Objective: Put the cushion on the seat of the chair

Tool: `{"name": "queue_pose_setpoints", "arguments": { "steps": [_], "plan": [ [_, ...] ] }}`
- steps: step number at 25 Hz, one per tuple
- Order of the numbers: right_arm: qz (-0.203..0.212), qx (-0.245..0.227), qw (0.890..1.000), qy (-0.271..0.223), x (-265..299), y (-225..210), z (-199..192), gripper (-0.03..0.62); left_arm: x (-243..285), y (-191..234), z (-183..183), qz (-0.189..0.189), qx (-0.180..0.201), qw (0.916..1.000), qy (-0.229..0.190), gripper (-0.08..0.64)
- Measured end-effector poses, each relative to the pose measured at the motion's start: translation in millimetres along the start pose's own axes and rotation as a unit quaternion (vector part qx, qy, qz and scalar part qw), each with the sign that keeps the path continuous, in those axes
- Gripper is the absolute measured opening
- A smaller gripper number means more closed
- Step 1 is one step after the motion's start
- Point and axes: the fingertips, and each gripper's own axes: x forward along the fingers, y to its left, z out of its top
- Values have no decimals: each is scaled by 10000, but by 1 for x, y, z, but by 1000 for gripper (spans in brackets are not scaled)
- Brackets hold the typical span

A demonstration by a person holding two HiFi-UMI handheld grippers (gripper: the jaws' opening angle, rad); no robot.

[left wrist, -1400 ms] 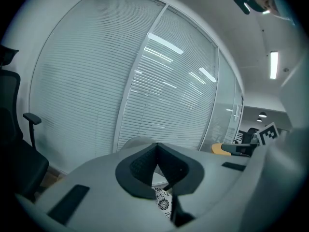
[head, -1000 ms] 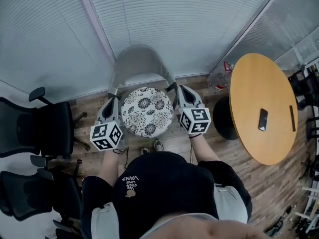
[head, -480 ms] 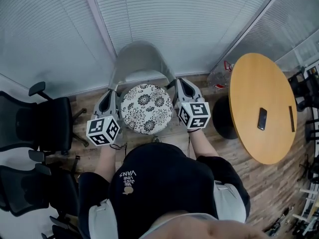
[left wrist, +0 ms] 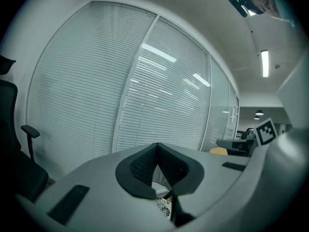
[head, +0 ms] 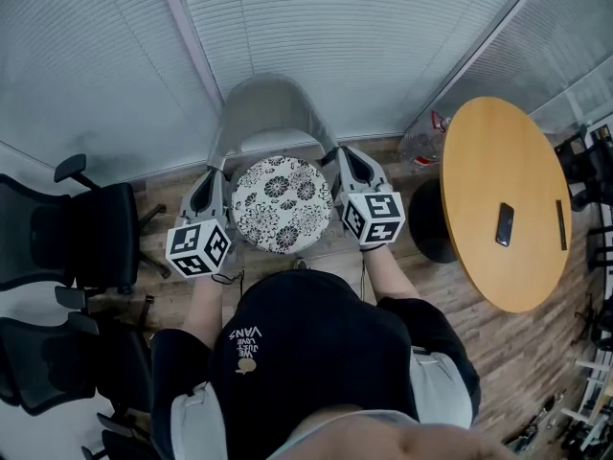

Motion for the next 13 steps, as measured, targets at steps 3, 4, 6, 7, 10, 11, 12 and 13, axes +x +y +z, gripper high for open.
{"name": "queue_pose_setpoints", "arguments": {
  "steps": [3, 4, 6, 7, 10, 11, 12, 13],
  "plan": [
    [1, -5, 10000, 3, -1, 1, 0, 17, -1, -1, 0, -15, -3, 10000, 1, 11],
    [0, -6, 10000, 3, -1, 1, 0, 17, -1, -2, 0, -19, 0, 10000, 4, 11],
    [1, -5, 10000, 7, -2, 1, -1, 16, -1, -2, -2, -19, 0, 10000, 11, 11],
    [4, -4, 10000, 12, -2, 1, -1, 17, -1, -3, -2, -15, -5, 10000, 14, 11],
    [10, -6, 10000, 20, -2, 1, -2, 17, -1, -3, -2, -4, -10, 10000, 14, 11],
    [11, -7, 10000, 19, -2, 1, -1, 17, -1, -3, -1, -5, -8, 10000, 12, 11],
    [11, -9, 10000, 18, -2, 1, -1, 17, -1, -3, -1, -6, -5, 10000, 9, 11],
    [12, -10, 10000, 17, -2, 1, -1, 17, -2, -3, -1, -7, -3, 10000, 6, 11]
  ]
}}
